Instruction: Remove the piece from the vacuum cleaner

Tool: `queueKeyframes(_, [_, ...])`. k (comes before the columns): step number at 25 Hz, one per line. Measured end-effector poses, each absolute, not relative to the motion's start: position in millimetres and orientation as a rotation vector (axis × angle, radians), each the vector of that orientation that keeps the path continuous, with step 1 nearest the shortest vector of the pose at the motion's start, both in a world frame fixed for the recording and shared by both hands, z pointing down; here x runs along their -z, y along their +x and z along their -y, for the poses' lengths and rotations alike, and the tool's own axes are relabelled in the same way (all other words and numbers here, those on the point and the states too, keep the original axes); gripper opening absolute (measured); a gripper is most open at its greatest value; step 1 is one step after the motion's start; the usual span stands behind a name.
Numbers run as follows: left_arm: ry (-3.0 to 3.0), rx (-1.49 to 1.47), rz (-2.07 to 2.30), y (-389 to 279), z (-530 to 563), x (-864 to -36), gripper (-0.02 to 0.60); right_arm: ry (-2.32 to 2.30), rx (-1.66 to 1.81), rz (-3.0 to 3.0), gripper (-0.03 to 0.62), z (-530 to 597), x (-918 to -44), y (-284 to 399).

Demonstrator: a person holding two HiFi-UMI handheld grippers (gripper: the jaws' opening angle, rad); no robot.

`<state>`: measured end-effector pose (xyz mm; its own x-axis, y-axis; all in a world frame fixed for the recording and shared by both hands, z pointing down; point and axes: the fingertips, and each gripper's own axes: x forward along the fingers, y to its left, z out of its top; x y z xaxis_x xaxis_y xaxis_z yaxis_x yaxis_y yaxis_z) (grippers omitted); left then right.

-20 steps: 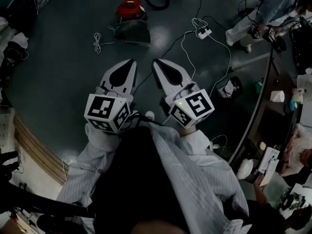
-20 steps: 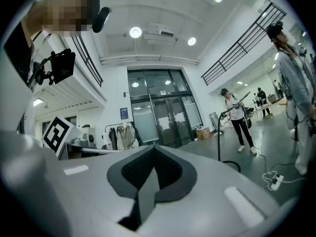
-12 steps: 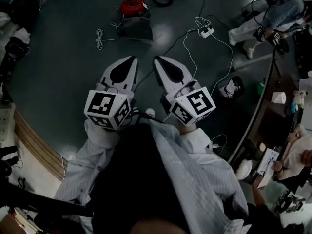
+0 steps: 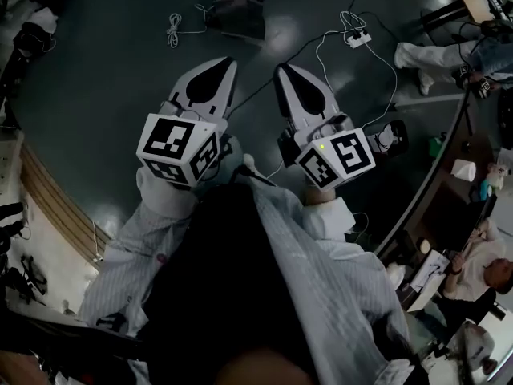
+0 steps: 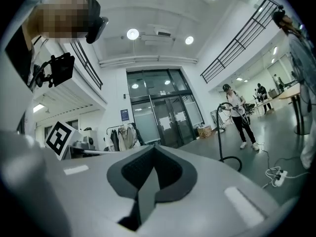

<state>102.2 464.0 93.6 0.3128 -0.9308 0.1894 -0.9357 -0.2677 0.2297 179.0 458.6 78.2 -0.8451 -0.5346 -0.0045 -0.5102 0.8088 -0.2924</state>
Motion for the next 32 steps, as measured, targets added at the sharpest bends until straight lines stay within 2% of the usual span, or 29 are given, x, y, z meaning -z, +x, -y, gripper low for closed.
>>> queueKeyframes(8, [2.193, -0.085, 1.74, 70.3, -406.4, -126.5, 0.005, -0.803, 0.506, -2.935, -0.002, -396.1, -106.7, 167.4])
queueKeyframes(21, [2.208, -0.207, 1.667, -72.0, -166.8, -159.7, 0.005, -0.859, 0.519, -2.954, -0.002, -143.9, -143.9, 51.1])
queueKeyframes(32, [2.22, -0.431, 1.434, -96.5, -7.8, -241.7, 0.005, -0.856, 0.573, -3.212, -0.002, 0.1, -243.8, -5.3])
